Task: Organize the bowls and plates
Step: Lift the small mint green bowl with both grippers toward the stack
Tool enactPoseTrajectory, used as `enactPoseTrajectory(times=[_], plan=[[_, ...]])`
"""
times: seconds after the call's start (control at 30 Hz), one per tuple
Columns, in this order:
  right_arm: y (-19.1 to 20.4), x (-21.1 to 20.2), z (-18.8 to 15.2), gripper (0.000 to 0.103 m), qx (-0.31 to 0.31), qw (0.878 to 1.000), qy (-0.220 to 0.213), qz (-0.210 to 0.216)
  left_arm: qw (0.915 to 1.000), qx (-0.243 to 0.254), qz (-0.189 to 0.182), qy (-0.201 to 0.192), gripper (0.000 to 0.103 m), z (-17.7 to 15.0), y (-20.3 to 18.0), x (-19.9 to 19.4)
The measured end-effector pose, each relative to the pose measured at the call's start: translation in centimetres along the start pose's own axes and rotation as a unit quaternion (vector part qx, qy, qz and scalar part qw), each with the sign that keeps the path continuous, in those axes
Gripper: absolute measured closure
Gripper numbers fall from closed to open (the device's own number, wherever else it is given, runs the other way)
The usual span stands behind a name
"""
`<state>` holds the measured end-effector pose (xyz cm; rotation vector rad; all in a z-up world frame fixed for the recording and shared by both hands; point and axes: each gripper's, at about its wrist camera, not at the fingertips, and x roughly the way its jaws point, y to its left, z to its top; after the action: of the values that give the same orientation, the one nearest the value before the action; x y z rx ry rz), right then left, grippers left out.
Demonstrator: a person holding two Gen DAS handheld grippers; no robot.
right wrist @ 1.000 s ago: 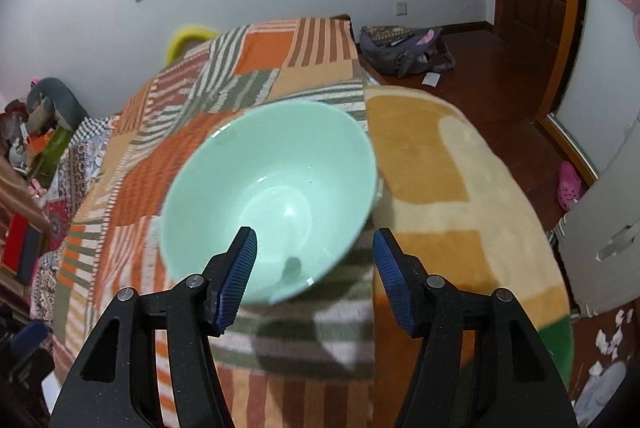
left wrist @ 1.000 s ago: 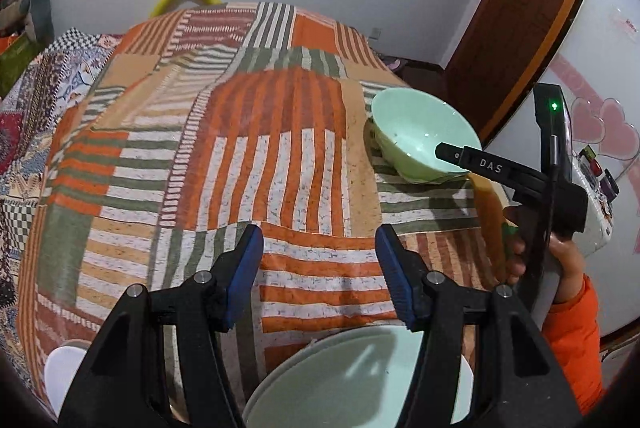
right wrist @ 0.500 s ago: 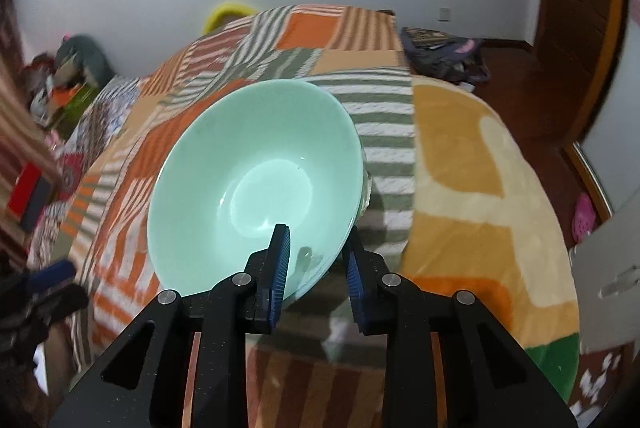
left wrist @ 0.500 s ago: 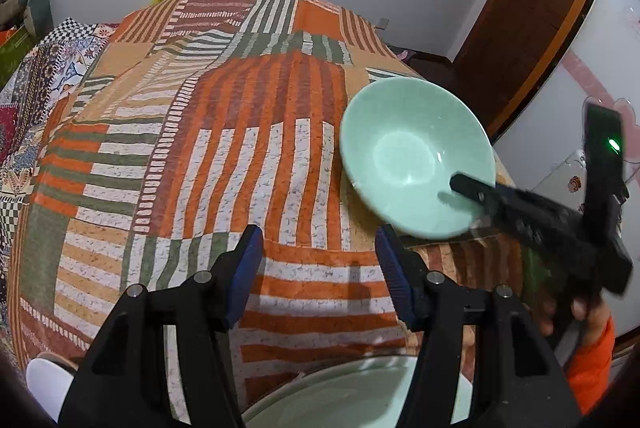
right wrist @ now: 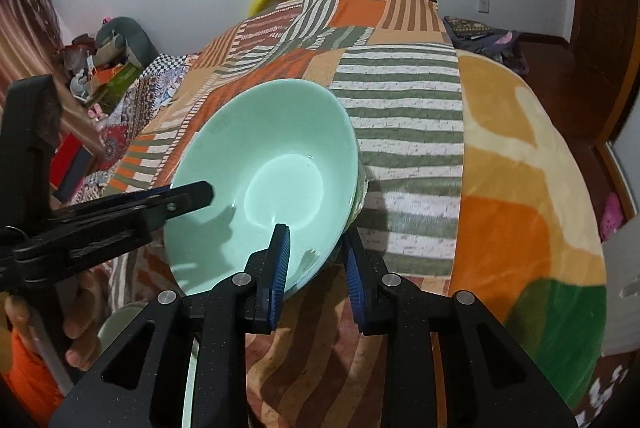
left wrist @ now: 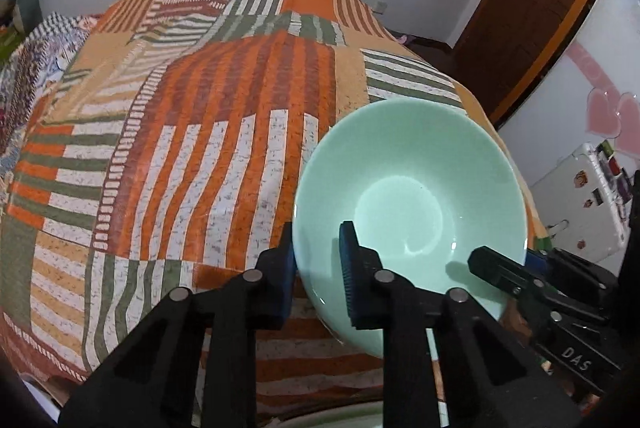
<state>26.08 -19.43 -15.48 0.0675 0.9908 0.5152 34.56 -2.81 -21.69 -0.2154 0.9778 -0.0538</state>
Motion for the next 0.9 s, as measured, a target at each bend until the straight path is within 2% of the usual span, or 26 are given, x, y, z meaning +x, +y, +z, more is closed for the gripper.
enactPoseTrajectory(times=[0.23,0.33,0.57,0.9], plan=[[-0.2,-0.6,0.0,0.079,0.022,1.000,-0.003,-0.003,0.9999,0.007,-0.013,0.008,0.088,-0.4,-0.4,-0.6],[0.2,-1.1,-0.2,0.079,0.023,1.000,-0.007,-0.013,0.9998,0.017,-0.013,-0.001,0.088,-1.0,-1.0,-2.0],[1.2,-3.4,-0.3,0.079,0.028,0.999,-0.033,-0.019,0.9981,0.048,-0.012,-0.036,0.087,-2.3,-2.4,-7.0],[5.3,-7.2,-0.3,0.079,0.000,0.997,-0.080,-0.016,0.9962,0.032,-0.022,-0.078,0.087,-4.1,-1.2,-13.9]])
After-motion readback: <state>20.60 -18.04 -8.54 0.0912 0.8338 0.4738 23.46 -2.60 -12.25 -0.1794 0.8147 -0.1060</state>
